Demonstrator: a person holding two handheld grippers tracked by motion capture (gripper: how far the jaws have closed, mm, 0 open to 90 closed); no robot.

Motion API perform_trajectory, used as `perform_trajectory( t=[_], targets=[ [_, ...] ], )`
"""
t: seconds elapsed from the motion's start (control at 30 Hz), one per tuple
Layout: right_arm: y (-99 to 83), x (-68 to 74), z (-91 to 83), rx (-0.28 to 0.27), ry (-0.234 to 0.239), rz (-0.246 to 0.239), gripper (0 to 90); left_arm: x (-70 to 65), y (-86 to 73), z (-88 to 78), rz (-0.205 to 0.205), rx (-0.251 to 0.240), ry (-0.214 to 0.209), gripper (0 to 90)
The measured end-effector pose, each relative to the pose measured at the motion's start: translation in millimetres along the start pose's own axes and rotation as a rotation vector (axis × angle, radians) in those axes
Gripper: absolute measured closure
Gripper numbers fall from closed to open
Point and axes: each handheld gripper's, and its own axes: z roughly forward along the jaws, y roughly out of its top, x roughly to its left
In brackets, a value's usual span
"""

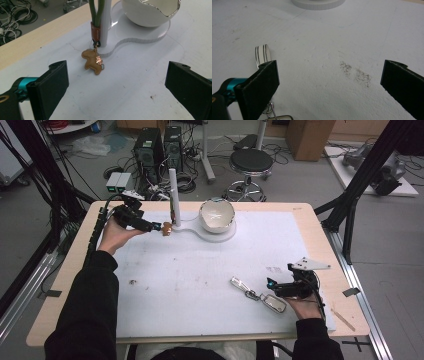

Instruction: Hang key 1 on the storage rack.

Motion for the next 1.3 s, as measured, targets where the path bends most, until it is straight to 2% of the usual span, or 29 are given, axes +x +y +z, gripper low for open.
perform_trajectory(
  t=[0.13, 0.37, 0.47, 0.57, 0.9, 1.03, 1.27, 1.3],
  targets=[
    [0.0, 0.1, 0.2, 0.000, 0.001, 0.001, 0.9, -4.9, -5.0, -3.9, 0.013, -0.008, 0.015, 5.6],
    [0.1, 0.5, 1.2, 0.003, 0.004, -0.002, 0.9, -9.6, -13.7, -14.8, 0.012, -0.023, 0.021, 5.6],
    [0.1, 0.9, 1.7, 0.003, 0.003, -0.002, 0.9, -9.8, -17.3, -18.2, -0.004, -0.031, 0.020, 5.6],
    [0.1, 0.6, 1.8, 0.006, 0.003, -0.002, 0.9, -9.1, -22.2, -18.4, -0.011, -0.011, 0.020, 5.6],
    [0.0, 0.8, 2.2, 0.009, 0.006, 0.001, 0.9, -14.7, -48.5, -21.6, -0.024, -0.009, 0.017, 5.6],
    [-0.1, 0.9, 2.0, 0.008, 0.005, -0.001, 0.9, -17.1, -57.7, -27.2, -0.029, -0.024, 0.010, 5.6],
    [-0.6, 1.8, 1.2, 0.009, 0.004, -0.001, 0.9, -21.4, -72.6, -39.5, -0.050, -0.060, 0.018, 5.7],
    [-0.6, 1.8, 1.2, 0.009, 0.004, -0.001, 0.9, -22.7, -78.7, -42.6, -0.056, -0.063, 0.027, 5.7]
  ],
)
